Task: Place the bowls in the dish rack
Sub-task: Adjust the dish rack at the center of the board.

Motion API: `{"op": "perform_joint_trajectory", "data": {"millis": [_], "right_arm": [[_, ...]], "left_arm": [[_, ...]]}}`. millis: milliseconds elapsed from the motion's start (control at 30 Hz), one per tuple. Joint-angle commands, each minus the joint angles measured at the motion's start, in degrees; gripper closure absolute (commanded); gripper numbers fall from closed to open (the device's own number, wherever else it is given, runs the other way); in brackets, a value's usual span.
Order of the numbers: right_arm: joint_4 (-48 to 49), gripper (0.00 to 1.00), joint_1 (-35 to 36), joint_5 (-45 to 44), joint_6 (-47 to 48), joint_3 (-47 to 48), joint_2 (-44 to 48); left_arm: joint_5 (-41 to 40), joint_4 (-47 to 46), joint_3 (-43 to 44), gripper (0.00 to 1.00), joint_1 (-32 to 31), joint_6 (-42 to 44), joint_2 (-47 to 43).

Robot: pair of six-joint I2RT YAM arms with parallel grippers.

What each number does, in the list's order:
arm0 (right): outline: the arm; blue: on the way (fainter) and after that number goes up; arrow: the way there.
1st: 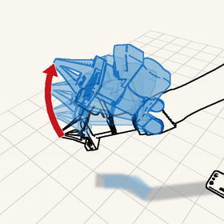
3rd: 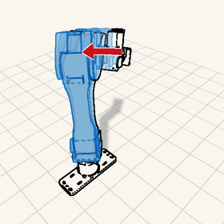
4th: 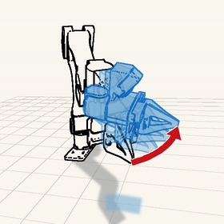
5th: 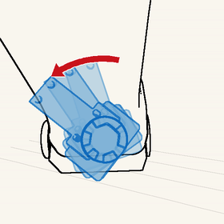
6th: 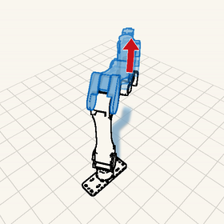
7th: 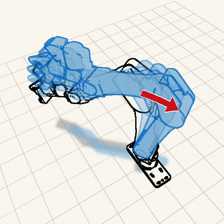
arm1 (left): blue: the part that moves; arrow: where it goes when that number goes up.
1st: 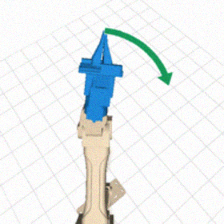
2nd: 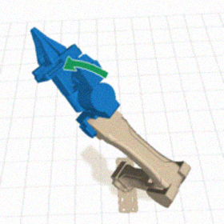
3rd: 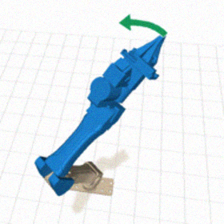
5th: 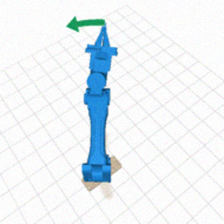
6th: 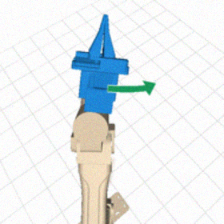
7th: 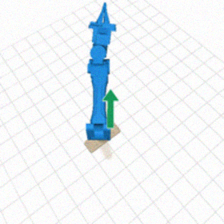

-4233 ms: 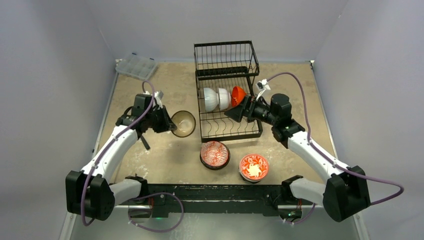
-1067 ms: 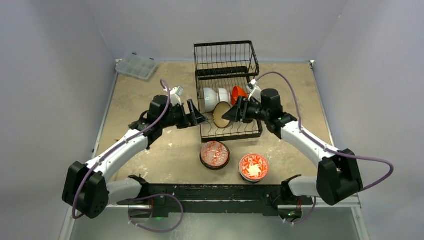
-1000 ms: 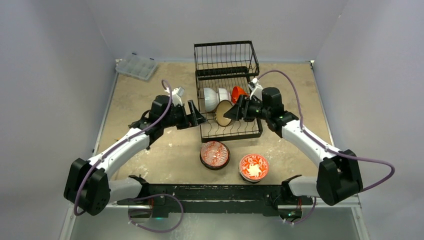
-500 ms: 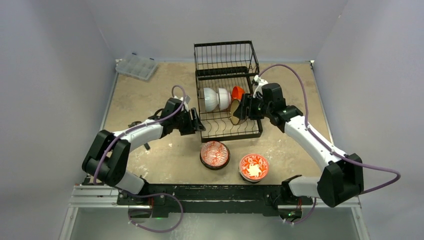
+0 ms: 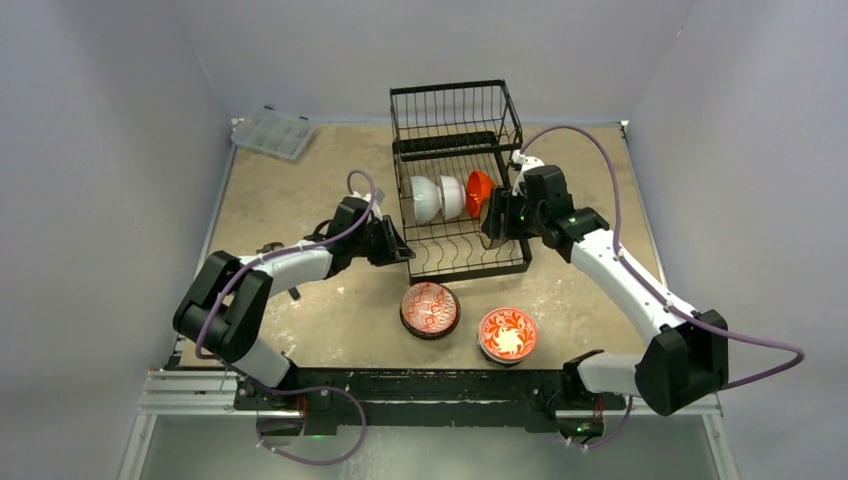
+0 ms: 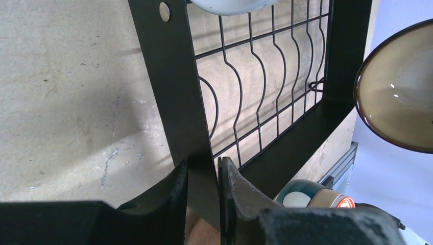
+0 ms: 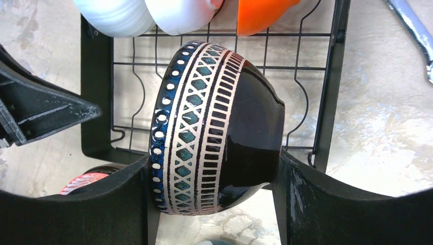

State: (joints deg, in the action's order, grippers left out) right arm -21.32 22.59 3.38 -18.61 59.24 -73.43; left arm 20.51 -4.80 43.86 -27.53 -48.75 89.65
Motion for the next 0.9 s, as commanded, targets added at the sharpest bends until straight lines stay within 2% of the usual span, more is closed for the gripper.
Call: {"op": "perform_joint_trajectory", "data": {"millis": [0,167,367,567,633,700,867], "right_arm": [[1.3,1.00,0.0,-2.9,1.9,4.1,2.4],[0.9,1.00,0.0,-3.3,2.7,4.5,1.9],[-0.5,1.00,0.0,-5.6,3.8,5.0,1.2],[-1.8,1.00,0.0,-7.5,4.7,5.6,0.3],[-2.0,1.00,0.0,-7.4,5.0,5.7,0.1],[-2.4,1.00,0.0,-7.7,5.2,5.8,-0.1],[-2.8,1.00,0.0,-8.7,5.8,5.7,-0.6]], "left_arm": [[3.5,-6.9,-1.0,0.88,-3.0,-2.7,1.0],[1.8,-5.0,-1.4,0.84,-3.1,-1.3,-1.3],[-3.6,-0.6,-0.8,0.65,-2.6,1.7,-6.7],[-10.3,3.8,-1.0,0.33,-0.6,5.2,-14.1],[-12.1,4.6,-1.2,0.29,0.7,6.3,-17.2],[-14.2,6.4,-1.4,0.19,1.9,7.2,-20.0],[-20.1,8.4,-2.3,0.02,4.6,9.1,-27.7]]}}
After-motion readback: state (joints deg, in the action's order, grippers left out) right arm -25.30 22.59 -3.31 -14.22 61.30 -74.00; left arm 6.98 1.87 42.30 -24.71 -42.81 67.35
